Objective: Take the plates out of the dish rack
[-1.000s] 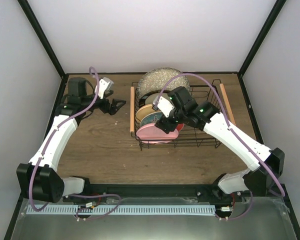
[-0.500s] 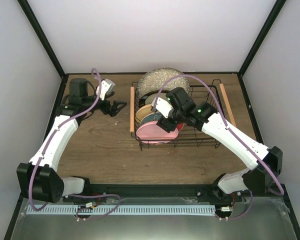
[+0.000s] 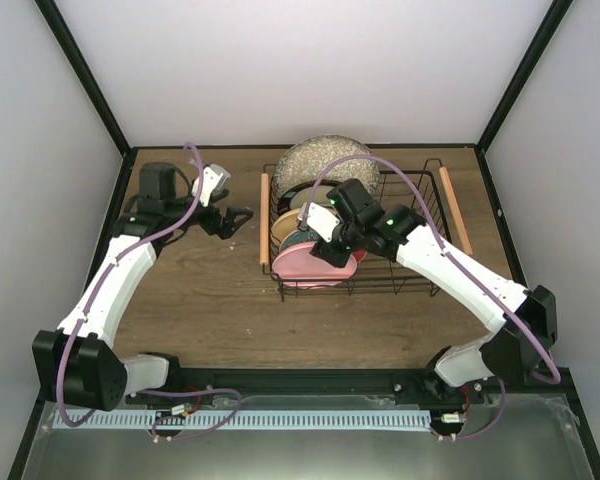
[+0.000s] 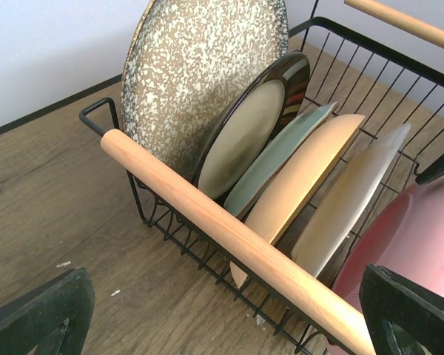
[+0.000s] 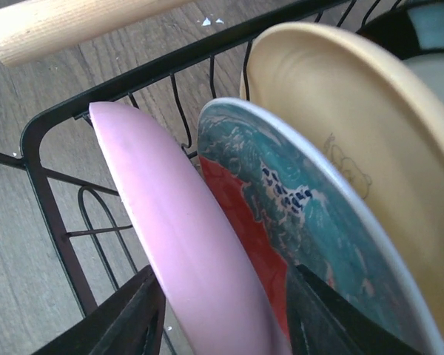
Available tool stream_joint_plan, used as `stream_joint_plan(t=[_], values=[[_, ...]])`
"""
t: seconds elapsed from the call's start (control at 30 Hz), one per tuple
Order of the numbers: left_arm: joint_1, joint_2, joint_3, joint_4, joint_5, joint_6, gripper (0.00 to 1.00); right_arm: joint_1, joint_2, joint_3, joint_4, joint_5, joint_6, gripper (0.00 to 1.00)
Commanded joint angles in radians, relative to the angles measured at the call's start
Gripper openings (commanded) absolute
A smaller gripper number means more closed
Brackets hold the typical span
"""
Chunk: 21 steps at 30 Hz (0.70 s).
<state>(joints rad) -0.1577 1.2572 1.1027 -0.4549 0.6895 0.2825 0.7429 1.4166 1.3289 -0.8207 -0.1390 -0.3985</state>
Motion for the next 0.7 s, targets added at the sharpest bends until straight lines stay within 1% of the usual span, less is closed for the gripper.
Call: stream_joint_plan(t=[0.0,0.17,0.33,0.67], values=[[-0.004,-0.021,-0.014,0.013,0.015,0.012,1.0,0.009,0.005,-0.008,0.012,-0.025,-0.003,0.43],[-0.005,-0.03,-0.025,0.013,0.017,0.011,1.0,0.009,0.0,-0.013,0.008,-0.022,-0.006,0.32],[-0.005,-0.039,-0.041,0.013,0.022,0.002,1.0,0.008,-0.017,-0.012,0.007,-0.005,-0.024,0.27],[-0.004,-0.047,-0.065,0.024,0.033,-0.018,1.0,0.009,-0.064,0.02,-0.007,0.072,-0.098,0.14]])
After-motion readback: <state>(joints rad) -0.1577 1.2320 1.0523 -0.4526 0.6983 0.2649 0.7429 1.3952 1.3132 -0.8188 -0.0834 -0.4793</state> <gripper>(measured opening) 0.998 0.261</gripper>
